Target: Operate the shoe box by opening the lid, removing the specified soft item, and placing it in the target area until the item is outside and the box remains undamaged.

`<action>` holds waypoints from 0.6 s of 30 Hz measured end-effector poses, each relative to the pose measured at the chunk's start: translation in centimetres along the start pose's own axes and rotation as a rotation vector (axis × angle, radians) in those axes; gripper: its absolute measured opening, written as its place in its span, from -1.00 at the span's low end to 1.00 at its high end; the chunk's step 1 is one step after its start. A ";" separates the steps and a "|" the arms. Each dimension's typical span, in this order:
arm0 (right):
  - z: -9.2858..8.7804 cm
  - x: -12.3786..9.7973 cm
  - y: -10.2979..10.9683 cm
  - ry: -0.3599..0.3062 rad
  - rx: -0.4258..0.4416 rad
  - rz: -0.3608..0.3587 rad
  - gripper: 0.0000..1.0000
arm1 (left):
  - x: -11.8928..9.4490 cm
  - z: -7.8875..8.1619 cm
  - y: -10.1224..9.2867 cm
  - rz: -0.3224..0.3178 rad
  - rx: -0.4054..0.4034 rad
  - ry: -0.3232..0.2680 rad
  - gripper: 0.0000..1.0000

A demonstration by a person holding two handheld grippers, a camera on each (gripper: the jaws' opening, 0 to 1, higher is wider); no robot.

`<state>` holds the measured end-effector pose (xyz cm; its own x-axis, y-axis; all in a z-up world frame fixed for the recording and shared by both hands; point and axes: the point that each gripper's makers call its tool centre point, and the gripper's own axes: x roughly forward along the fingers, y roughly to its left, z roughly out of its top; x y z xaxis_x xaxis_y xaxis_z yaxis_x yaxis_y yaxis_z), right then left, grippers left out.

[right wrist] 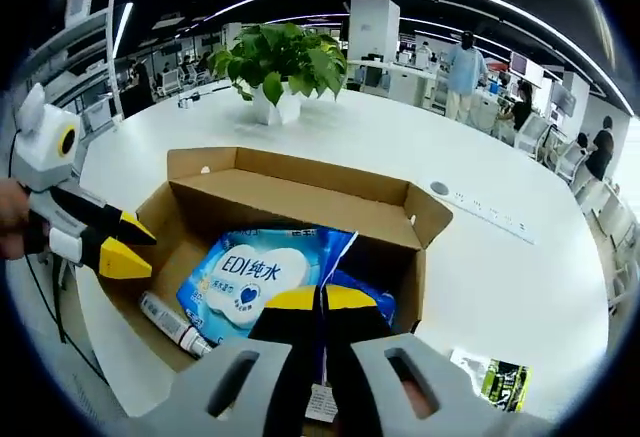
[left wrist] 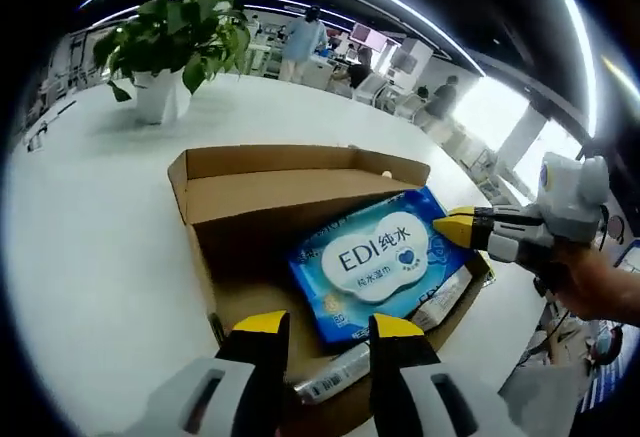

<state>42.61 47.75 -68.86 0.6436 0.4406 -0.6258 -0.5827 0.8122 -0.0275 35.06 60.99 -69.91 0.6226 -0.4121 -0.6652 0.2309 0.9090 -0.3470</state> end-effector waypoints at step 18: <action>-1.2 -0.4 -1.1 0.019 0.045 0.017 -1.00 | 5.5 -1.4 0.9 0.043 0.041 0.175 -0.34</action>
<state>42.39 46.23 -69.57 0.6244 0.4473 -0.6404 -0.5700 0.8215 0.0179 37.64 59.48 -74.84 0.4934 -0.3738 -0.7853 0.2390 0.9264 -0.2908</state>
